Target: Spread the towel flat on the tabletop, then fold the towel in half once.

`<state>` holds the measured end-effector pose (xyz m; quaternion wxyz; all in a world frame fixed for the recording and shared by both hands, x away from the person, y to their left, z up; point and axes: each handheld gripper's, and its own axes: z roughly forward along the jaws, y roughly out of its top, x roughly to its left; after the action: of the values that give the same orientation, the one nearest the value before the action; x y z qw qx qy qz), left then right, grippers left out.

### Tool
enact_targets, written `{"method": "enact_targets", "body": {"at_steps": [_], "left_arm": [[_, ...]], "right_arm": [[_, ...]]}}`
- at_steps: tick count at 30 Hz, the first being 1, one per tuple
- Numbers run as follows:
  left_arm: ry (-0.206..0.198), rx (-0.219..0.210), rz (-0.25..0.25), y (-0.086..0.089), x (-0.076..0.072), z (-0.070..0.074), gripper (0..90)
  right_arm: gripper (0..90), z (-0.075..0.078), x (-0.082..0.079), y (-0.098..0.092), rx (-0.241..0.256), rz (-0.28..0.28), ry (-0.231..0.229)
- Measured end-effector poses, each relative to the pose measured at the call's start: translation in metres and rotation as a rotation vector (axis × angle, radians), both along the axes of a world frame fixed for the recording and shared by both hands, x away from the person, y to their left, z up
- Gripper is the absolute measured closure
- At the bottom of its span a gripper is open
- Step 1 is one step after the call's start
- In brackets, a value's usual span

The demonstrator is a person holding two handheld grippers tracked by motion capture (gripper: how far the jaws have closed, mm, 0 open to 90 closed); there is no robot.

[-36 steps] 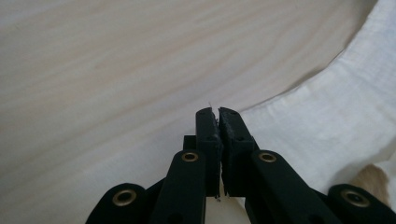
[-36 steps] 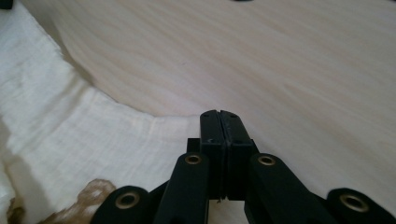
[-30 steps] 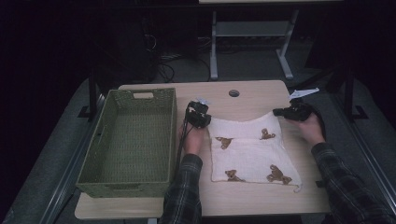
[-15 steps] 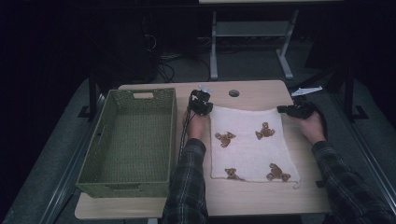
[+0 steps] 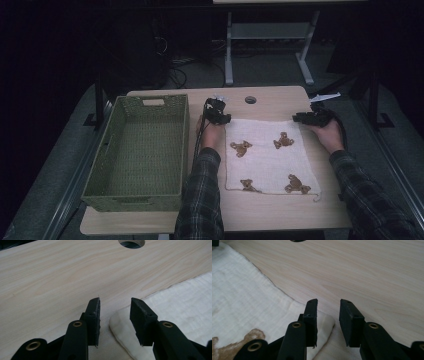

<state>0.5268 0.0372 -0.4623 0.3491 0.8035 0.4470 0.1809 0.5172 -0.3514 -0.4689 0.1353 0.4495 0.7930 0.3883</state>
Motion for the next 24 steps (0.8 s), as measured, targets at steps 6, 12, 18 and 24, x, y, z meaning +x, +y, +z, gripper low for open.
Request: {"method": "enact_targets", "body": {"at_steps": [6,12,18,24], "left_arm": [[0.022,0.029,-0.012,0.000,0.001,-0.006,58.8],[0.027,0.032,-0.018,0.000,0.002,-0.009,61.1],[0.042,0.011,-0.041,-0.001,0.001,-0.008,85.3],[0.024,-0.021,-0.043,0.003,-0.004,0.003,87.7]], "right_arm": [[68.6,-0.006,0.002,0.004,-0.032,0.015,0.015],[75.0,-0.008,0.001,0.006,-0.041,0.015,0.020],[85.2,-0.007,0.001,0.006,-0.049,0.023,0.021],[86.2,-0.002,-0.002,0.001,-0.011,0.025,0.015]]}}
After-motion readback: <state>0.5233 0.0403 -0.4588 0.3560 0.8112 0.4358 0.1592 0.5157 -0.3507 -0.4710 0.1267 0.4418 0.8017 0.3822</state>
